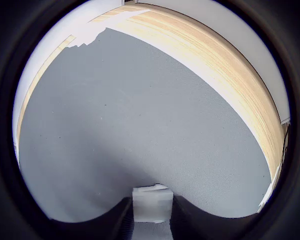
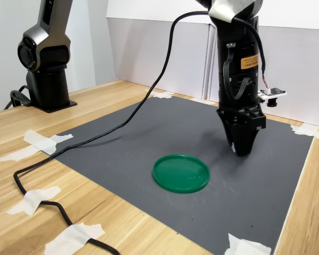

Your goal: Grasp a white terminal and put it on the green lid.

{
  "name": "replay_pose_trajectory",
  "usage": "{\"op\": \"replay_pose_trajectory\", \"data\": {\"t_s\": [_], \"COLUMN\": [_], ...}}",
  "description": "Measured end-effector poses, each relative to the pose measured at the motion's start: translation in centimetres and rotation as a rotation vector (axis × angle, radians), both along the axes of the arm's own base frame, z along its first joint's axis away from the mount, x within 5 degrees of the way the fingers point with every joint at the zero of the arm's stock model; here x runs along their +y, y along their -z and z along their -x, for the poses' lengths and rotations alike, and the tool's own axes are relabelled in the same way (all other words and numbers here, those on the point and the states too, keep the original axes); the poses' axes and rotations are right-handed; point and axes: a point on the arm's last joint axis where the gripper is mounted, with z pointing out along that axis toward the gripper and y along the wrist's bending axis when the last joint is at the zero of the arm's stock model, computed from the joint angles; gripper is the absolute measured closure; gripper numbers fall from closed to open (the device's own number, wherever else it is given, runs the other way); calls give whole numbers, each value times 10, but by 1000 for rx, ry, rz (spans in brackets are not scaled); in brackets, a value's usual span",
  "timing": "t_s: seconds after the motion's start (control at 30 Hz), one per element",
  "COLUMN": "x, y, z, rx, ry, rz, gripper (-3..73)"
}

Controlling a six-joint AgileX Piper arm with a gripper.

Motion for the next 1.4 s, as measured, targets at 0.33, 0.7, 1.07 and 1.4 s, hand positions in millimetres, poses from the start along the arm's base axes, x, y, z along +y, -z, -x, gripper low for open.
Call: {"op": "replay_pose_trajectory", "data": {"t_s": [0.33, 0.7, 1.07, 1.4], "x": [0, -12, -45, -87], "y": [-2, -69, -91, -64], "z": [3, 22, 46, 71], "rx": [28, -78, -83, -48], "ry": [-2, 20, 72, 148], "rz": [4, -23, -18, 11], "gripper": [424, 424, 424, 424]}}
